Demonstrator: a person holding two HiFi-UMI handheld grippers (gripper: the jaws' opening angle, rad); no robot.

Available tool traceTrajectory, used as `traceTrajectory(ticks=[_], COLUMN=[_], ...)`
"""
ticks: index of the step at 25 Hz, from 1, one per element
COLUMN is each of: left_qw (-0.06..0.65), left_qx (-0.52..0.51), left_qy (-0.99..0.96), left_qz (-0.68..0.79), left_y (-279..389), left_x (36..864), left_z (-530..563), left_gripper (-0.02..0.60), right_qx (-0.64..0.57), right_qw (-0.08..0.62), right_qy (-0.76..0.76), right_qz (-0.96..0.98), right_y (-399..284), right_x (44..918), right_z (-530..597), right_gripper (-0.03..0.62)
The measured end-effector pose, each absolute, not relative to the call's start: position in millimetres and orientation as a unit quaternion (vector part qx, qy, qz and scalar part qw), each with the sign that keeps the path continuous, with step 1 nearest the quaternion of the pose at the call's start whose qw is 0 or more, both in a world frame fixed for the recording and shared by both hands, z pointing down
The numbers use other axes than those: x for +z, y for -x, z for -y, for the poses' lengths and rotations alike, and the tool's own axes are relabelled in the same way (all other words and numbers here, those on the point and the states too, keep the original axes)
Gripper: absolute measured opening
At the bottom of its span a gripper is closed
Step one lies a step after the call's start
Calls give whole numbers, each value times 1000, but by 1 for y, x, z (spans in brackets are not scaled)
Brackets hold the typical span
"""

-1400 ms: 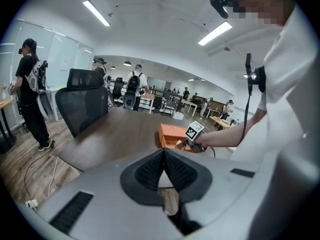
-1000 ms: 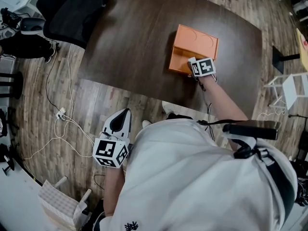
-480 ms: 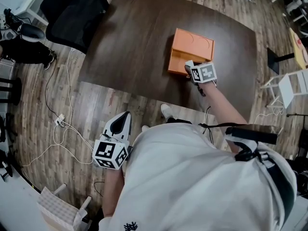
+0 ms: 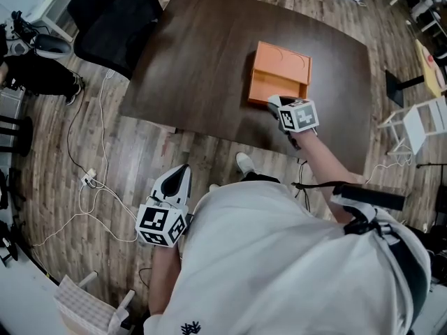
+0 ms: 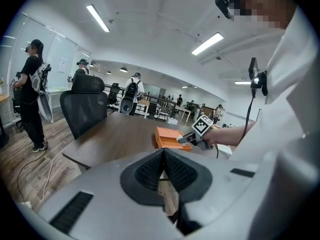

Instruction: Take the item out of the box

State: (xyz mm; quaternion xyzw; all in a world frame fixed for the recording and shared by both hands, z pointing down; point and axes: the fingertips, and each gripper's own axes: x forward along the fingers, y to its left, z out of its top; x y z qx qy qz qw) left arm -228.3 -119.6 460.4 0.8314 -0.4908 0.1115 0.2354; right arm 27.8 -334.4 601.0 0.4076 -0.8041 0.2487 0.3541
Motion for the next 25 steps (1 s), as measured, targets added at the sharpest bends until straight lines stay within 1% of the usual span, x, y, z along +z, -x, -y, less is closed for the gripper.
traceTrajectory(ticks=[14,25], left_qw=[239,239], left_qx=[107,105], left_qy=[-840,-851], left_qz=[476,456], left_y=[254,248], left_x=[473,481], left_z=[69,45], left_gripper=[11,11], right_qx=[224,220], right_qw=[317,308], right_qy=[-361,-324], right_qz=[848,867], right_y=[40,67], right_x=[553,536], right_z=[238,162], right_gripper=[170,170])
